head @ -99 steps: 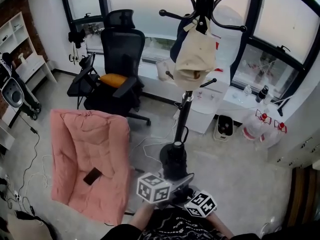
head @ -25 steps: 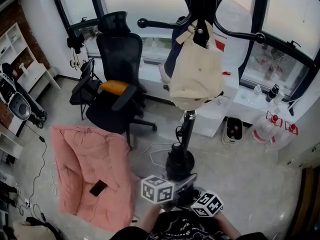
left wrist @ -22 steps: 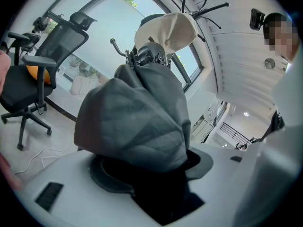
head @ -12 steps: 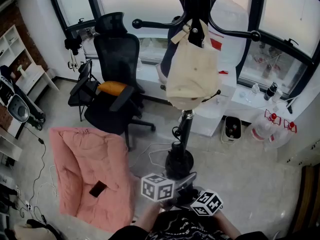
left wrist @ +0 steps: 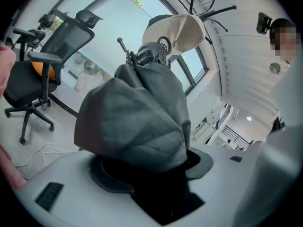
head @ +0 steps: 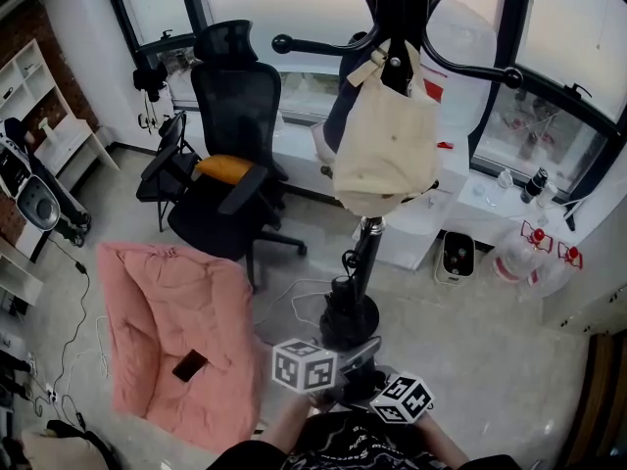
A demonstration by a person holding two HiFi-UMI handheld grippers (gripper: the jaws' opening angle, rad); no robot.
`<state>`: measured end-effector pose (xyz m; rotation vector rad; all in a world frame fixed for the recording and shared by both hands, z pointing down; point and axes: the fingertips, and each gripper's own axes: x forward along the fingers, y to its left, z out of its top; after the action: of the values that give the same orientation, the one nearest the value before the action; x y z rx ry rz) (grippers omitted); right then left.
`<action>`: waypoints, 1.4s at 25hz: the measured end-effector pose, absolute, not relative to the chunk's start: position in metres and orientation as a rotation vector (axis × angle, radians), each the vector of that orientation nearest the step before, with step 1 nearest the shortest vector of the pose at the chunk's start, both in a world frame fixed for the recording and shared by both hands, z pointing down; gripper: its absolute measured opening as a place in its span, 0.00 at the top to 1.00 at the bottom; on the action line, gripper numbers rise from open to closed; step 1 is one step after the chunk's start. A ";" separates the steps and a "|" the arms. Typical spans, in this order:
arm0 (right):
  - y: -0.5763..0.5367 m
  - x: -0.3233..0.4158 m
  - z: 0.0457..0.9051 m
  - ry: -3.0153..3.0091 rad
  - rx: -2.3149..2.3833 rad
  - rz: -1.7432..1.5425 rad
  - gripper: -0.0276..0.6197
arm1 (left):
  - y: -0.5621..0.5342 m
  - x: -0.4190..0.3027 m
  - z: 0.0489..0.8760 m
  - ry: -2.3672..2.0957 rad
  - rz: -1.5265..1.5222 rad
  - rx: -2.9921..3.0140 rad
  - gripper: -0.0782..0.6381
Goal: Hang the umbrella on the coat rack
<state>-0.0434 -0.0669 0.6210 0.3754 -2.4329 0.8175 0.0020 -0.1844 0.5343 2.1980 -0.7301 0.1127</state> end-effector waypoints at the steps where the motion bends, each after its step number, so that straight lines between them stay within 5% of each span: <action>1: -0.068 -0.043 0.621 -2.433 0.376 0.818 0.45 | -0.185 0.002 0.534 -0.730 0.112 2.198 0.50; 35: -0.084 -0.046 0.622 -2.441 0.386 0.853 0.45 | -0.202 0.004 0.537 -0.732 0.149 2.197 0.50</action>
<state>-0.0456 -0.0844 0.6220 0.3855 -2.4412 0.8528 0.0036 -0.2021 0.5372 2.1974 -0.7321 0.1487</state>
